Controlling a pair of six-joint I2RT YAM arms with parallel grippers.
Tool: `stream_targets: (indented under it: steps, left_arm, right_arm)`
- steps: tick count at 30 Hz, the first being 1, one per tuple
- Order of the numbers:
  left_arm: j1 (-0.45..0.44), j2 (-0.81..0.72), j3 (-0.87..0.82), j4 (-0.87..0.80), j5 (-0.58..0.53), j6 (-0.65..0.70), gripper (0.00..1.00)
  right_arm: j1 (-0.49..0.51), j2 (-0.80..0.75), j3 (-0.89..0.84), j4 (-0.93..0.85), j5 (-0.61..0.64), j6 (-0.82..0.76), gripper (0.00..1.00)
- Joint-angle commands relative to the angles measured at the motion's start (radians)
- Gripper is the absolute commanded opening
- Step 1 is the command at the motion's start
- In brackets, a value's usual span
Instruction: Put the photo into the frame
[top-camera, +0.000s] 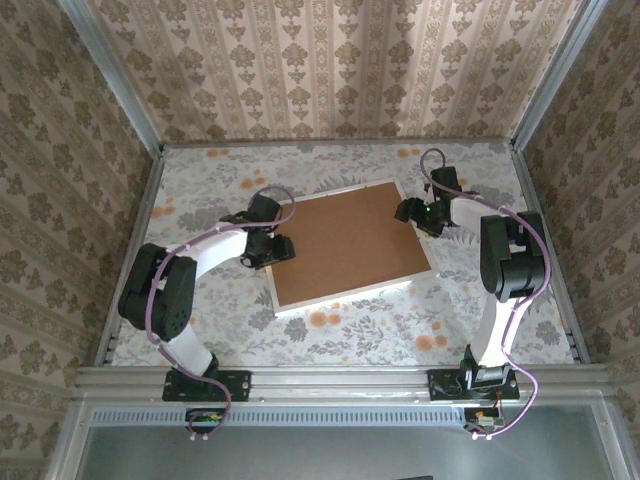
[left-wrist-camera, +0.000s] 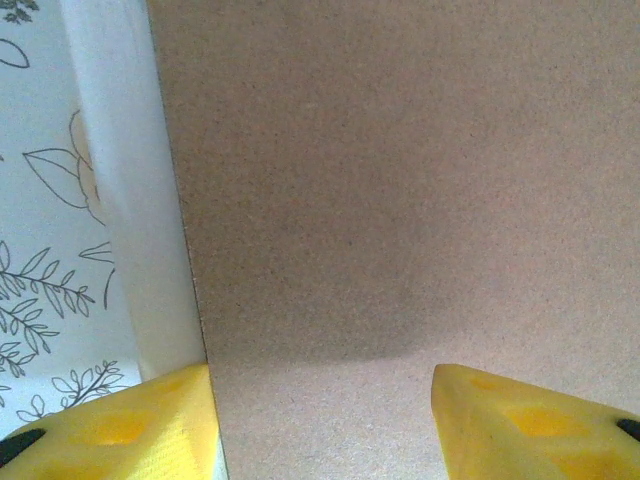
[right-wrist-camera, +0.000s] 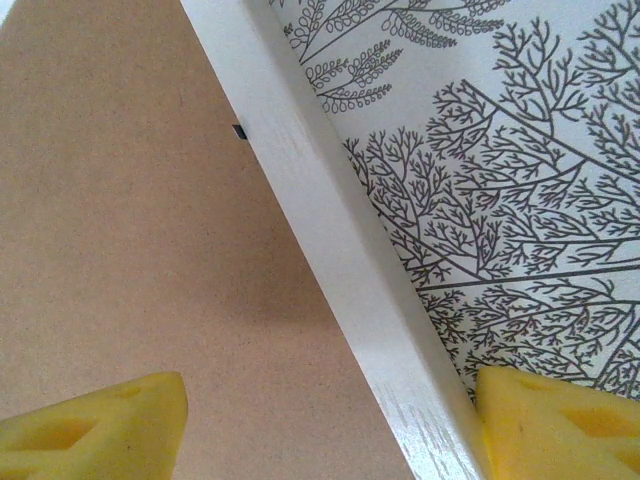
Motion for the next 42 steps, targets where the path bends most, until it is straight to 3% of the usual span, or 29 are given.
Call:
stream_targets:
  steps: [1, 9, 16, 22, 34, 42]
  left_arm:
    - [-0.081, 0.044, -0.041, 0.205, 0.339, -0.107, 0.58]
    - [-0.064, -0.001, -0.132, 0.377, 0.378, -0.29, 0.58]
    - [-0.083, 0.02, -0.084, 0.251, 0.284, -0.177, 0.58]
    - [-0.153, 0.058, -0.043, 0.184, 0.21, -0.125, 0.59]
    - [-0.163, 0.096, 0.034, -0.01, 0.003, 0.04, 0.6]
    - [-0.162, 0.066, 0.051, -0.033, -0.004, 0.044, 0.67]
  right_arm:
    - [0.162, 0.039, -0.056, 0.014, -0.342, 0.086, 0.76]
    - [0.178, 0.027, -0.083, 0.038, -0.336, 0.113, 0.75]
    - [0.182, 0.022, -0.085, 0.041, -0.332, 0.119, 0.75]
    - [0.187, 0.028, -0.085, 0.04, -0.329, 0.12, 0.75]
    - [0.178, 0.027, -0.07, 0.005, -0.312, 0.096, 0.75]
    - [0.163, 0.029, -0.066, -0.014, -0.303, 0.08, 0.75]
